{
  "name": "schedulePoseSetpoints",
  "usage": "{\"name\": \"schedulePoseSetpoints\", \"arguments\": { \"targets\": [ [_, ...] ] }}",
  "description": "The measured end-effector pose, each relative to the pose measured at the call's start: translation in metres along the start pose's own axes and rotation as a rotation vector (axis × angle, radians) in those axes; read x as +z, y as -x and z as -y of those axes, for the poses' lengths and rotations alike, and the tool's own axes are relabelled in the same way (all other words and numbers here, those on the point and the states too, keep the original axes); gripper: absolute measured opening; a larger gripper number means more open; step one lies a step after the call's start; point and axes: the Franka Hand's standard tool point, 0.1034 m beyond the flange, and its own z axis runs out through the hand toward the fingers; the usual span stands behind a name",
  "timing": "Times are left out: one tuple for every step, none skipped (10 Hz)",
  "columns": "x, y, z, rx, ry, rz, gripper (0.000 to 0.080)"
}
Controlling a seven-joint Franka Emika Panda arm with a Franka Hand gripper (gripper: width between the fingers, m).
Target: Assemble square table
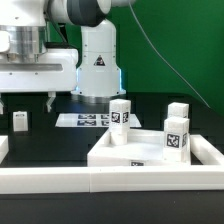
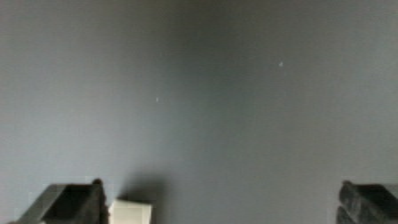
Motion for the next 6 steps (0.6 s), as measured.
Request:
{"name": "schedulePoseSetpoints", "arguments": {
  "targets": [
    [0.005,0.006,-0.002,-0.004,0.008,0.002,0.0649],
    [0.005,0.006,0.0,-0.01,0.012,0.001,0.0649],
    [0.005,0.006,0.0,-0.01,0.011,0.001,0.0649],
    [0.006,0.01,0.0,-0.007,0.009,0.005,0.0649],
    [0.009,0.017,0.002,-0.002,0.003,0.014,0.0649],
    [0.01,0.024,0.003,0.003,-0.003,0.022,0.0649]
  ]
}}
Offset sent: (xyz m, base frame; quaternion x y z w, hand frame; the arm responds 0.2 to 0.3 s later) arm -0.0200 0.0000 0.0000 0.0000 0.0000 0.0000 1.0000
